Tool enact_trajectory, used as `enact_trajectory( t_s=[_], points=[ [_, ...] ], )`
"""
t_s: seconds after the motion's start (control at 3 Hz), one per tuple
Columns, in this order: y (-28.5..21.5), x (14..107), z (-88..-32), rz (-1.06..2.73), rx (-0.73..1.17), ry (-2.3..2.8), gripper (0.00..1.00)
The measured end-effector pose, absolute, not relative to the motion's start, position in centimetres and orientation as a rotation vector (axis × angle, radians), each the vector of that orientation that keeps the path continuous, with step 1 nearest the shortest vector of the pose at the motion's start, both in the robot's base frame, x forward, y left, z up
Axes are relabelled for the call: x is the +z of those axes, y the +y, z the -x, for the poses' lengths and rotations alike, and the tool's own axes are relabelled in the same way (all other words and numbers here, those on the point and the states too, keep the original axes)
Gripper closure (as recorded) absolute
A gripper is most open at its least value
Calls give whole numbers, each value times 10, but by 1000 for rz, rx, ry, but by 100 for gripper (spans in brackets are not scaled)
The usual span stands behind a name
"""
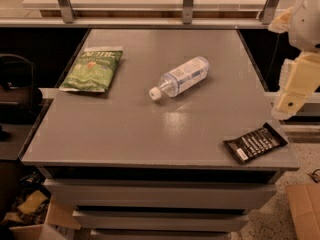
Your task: Pick green jalapeno chip bag
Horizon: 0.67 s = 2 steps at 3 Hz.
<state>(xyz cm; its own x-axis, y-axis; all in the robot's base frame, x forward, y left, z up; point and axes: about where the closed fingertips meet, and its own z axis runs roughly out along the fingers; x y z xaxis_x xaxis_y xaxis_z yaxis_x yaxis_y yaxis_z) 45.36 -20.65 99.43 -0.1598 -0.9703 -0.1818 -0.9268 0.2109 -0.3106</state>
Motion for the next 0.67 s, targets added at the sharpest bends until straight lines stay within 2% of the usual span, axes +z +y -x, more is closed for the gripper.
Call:
enact_trajectory(
  t_s=[0.67],
  points=[
    [-141,998,-507,2086,-394,1931,0]
  ],
)
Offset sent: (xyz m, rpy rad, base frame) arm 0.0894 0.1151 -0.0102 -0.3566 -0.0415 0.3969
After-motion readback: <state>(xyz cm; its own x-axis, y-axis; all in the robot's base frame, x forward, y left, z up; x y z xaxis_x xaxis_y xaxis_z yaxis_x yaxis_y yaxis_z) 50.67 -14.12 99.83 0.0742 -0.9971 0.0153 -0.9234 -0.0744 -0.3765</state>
